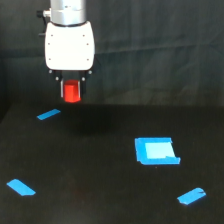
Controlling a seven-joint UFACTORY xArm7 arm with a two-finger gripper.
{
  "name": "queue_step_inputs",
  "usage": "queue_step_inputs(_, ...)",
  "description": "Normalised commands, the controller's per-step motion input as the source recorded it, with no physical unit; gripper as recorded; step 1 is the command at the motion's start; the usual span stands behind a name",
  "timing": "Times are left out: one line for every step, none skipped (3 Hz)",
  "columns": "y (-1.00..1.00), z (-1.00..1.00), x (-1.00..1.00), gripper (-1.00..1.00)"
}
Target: Pick up the red object from the table
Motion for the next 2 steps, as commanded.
queue_step_inputs(0.00,-0.10,-0.03,-0.95)
queue_step_inputs(-0.05,-0.04,-0.04,-0.94)
